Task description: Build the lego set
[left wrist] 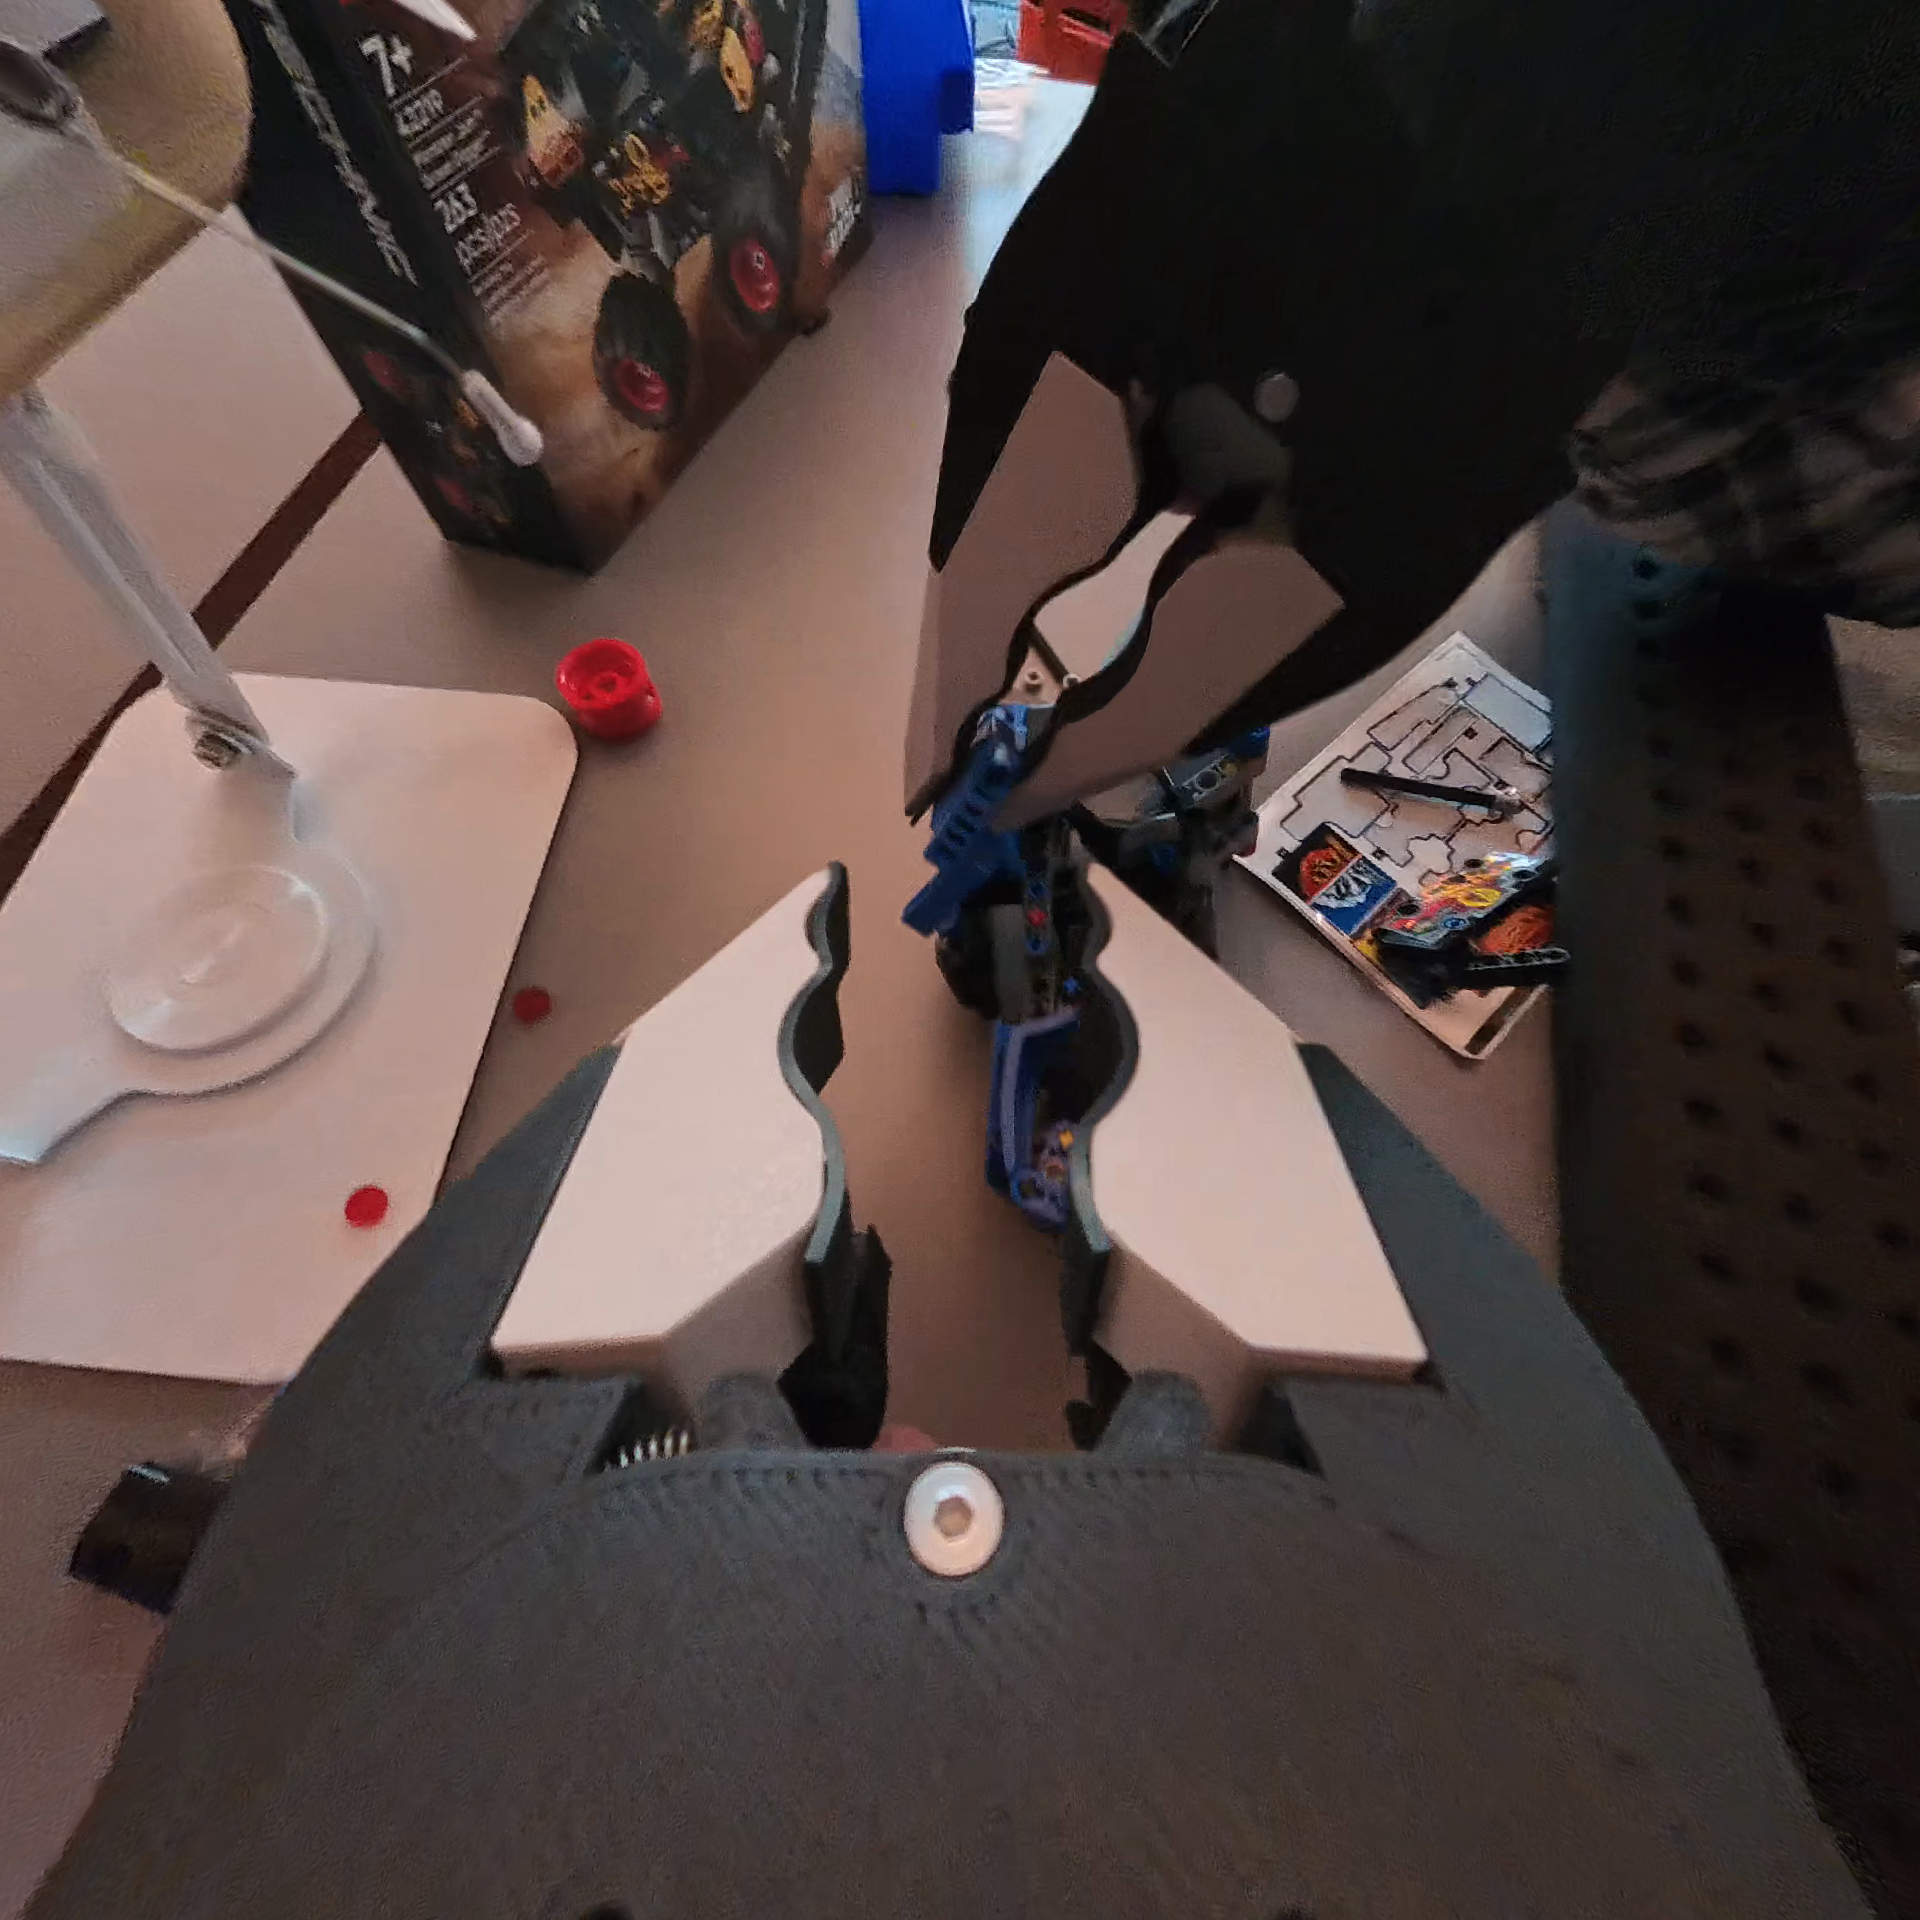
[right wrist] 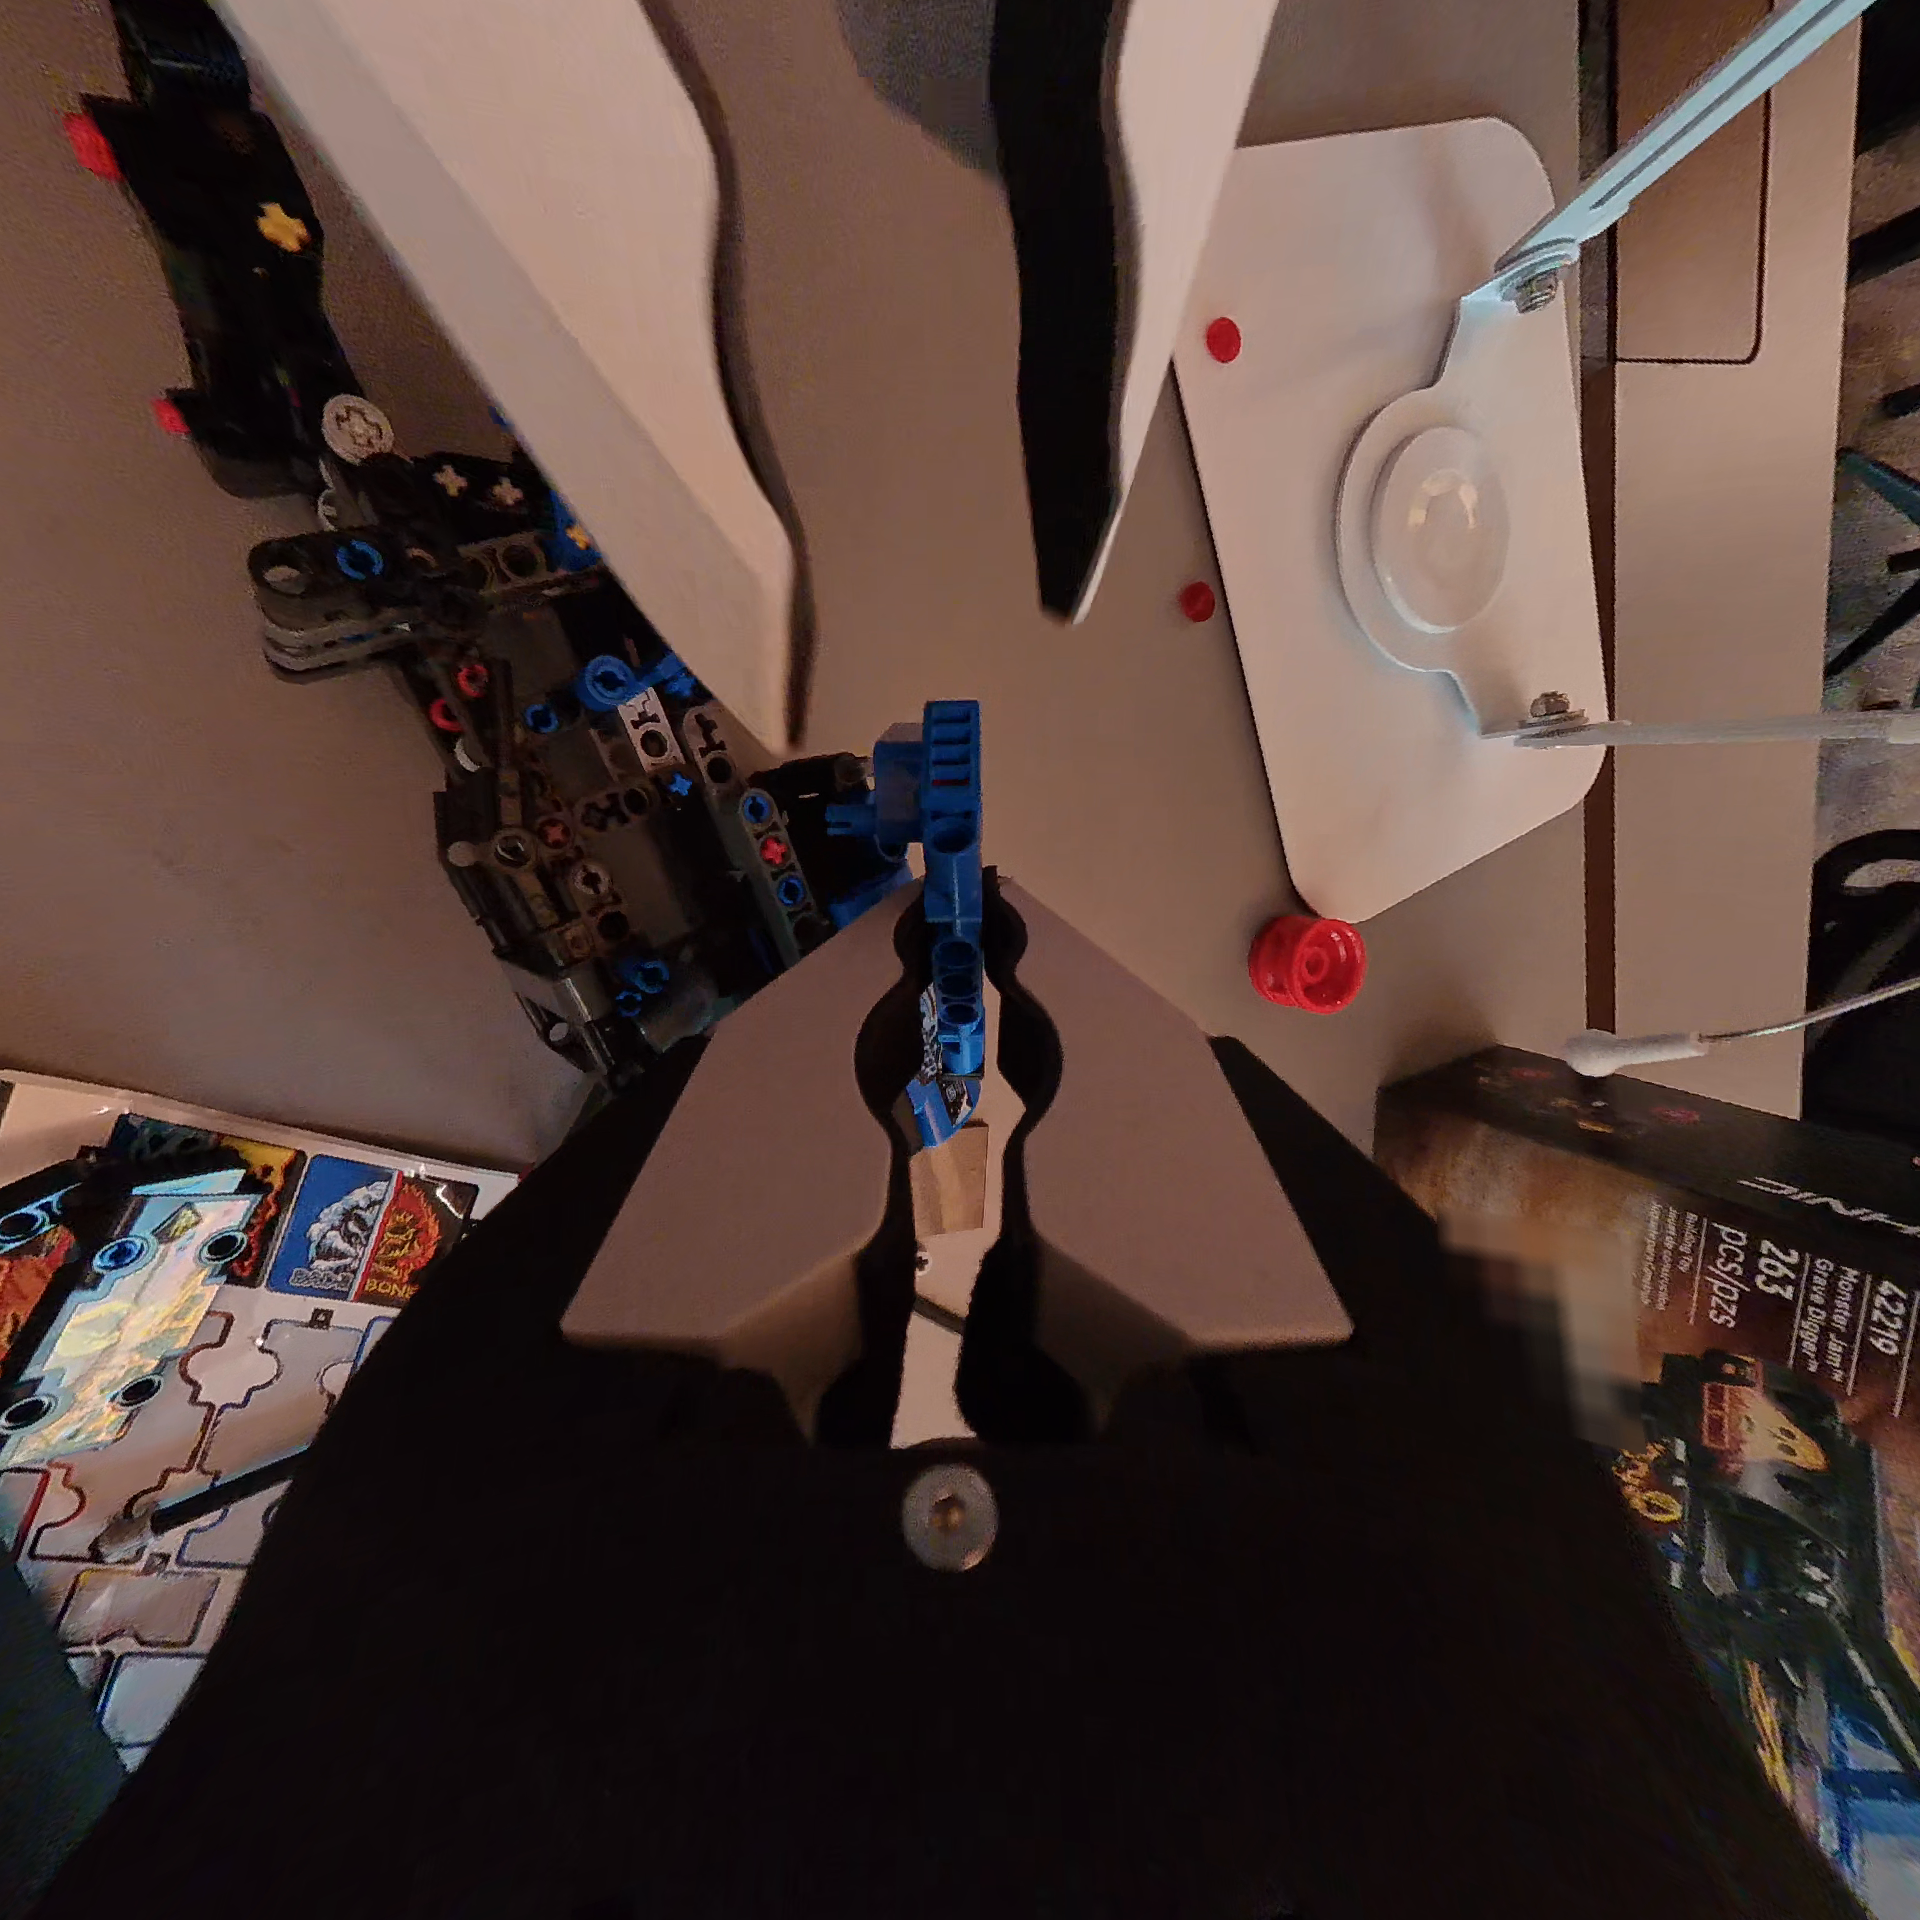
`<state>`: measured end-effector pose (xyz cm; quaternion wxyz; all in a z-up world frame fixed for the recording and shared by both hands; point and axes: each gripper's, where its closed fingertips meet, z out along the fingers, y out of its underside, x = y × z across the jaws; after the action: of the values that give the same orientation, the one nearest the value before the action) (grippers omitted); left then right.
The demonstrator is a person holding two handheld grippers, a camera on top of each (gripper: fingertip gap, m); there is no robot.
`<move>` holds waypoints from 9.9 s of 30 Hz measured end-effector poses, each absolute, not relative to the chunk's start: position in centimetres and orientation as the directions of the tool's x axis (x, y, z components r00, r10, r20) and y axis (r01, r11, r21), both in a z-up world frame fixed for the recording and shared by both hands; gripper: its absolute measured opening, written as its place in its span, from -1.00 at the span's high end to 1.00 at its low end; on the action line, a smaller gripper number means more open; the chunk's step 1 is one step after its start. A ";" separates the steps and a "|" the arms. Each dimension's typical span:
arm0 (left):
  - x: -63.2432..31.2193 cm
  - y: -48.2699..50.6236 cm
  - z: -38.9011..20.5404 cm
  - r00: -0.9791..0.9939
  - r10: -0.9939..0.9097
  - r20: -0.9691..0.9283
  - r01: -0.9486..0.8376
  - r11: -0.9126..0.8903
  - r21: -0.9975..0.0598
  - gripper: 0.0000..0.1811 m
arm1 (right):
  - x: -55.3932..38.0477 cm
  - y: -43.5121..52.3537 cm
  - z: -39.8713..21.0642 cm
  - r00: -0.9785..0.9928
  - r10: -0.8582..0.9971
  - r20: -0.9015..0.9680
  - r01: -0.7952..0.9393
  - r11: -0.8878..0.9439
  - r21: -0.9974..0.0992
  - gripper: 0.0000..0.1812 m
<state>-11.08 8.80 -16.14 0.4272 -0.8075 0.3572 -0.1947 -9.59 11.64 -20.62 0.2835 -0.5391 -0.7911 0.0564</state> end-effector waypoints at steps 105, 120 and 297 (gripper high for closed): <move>-7.5 5.0 -19.7 0.479 -0.876 -0.049 -0.532 -0.246 -0.810 0.63 | -6.4 7.5 -19.9 -0.466 0.821 0.328 0.640 0.570 -0.516 0.86; -8.4 3.7 -17.4 0.498 -0.862 0.095 -0.408 -0.330 -0.851 -0.03 | -6.2 8.7 -18.8 -0.411 0.849 0.332 0.621 0.528 -0.579 0.95; -6.6 7.3 -18.8 0.459 -0.883 0.096 -0.475 -0.336 -0.813 0.87 | -4.0 8.7 -17.9 -0.462 0.863 0.207 0.586 0.471 -0.659 0.80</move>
<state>-6.64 7.35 -18.81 0.3706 -0.7697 0.4412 -0.2749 -4.02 8.68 -17.88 0.2678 -0.4444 -0.8148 0.2586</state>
